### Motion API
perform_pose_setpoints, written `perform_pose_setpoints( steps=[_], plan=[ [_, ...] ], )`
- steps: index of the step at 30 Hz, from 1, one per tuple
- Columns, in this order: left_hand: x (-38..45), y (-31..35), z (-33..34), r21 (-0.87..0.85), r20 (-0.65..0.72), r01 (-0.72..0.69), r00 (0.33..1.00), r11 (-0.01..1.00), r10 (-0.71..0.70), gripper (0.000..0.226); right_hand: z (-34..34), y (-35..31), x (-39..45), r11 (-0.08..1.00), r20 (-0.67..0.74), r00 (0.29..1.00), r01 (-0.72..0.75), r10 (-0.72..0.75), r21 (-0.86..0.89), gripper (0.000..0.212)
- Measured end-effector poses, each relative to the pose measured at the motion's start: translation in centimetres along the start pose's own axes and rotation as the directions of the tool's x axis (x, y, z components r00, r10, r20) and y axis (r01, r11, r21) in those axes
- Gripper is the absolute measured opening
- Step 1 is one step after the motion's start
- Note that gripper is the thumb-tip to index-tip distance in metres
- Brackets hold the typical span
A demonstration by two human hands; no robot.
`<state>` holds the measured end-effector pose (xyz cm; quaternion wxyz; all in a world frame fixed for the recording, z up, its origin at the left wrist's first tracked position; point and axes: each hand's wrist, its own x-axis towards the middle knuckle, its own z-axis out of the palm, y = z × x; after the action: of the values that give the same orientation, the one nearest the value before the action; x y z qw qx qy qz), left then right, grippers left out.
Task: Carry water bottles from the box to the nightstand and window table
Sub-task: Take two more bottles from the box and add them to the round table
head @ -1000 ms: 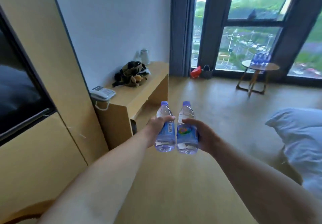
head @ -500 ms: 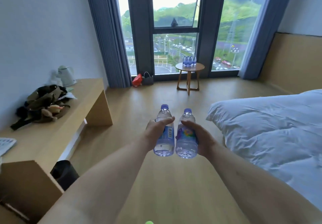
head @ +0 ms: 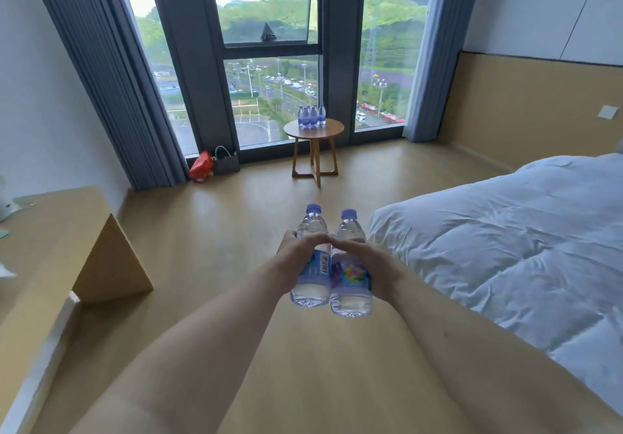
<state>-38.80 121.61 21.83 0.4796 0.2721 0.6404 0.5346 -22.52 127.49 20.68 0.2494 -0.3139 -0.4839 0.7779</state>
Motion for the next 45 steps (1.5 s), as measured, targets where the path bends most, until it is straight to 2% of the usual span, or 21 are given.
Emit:
perform_pose_setpoints(
  steps=[3, 6, 10, 16, 23, 32, 41, 45],
  plan=[
    [5.2, 0.6, -0.6, 0.016, 0.0, 0.026, 1.0, 1.0, -0.026, 0.08, -0.8, -0.9, 4.8, 0.999, -0.066, 0.998, -0.016, 0.019, 0.042, 0.043],
    [11.1, 1.0, -0.9, 0.016, -0.012, 0.062, 0.998, 0.998, -0.062, 0.08, -2.5, -2.1, 10.5, 0.997, -0.108, 0.994, -0.027, 0.034, 0.068, 0.038],
    [20.1, 2.3, -0.5, 0.025, -0.045, 0.094, 0.995, 0.995, -0.092, 0.075, -5.5, -4.4, 19.1, 0.998, -0.156, 0.986, -0.053, 0.057, 0.028, 0.04],
    [32.6, 8.0, 0.9, 0.06, -0.122, 0.115, 0.987, 0.991, -0.108, 0.073, -10.5, -10.5, 30.9, 0.996, -0.114, 0.99, -0.086, 0.088, 0.022, 0.042],
    [44.9, 14.6, 1.6, 0.046, -0.107, 0.103, 0.989, 0.994, -0.097, 0.068, -14.2, -18.5, 43.6, 0.994, -0.171, 0.98, -0.106, 0.106, 0.009, 0.065],
    [64.0, 17.8, -0.1, 0.071, -0.061, 0.139, 0.989, 0.988, -0.135, 0.065, -17.6, -20.9, 61.3, 0.991, -0.215, 0.968, -0.134, 0.129, -0.007, 0.066],
    [86.1, 27.0, -3.6, 0.078, -0.005, 0.129, 0.992, 0.989, -0.129, 0.067, -19.4, -27.9, 81.9, 0.993, -0.265, 0.957, -0.114, 0.117, 0.026, 0.067],
    [94.0, 29.5, -4.0, 0.085, -0.022, 0.185, 0.983, 0.979, -0.184, 0.068, -20.8, -30.2, 89.2, 0.991, -0.279, 0.951, -0.127, 0.135, 0.046, 0.068]
  ],
)
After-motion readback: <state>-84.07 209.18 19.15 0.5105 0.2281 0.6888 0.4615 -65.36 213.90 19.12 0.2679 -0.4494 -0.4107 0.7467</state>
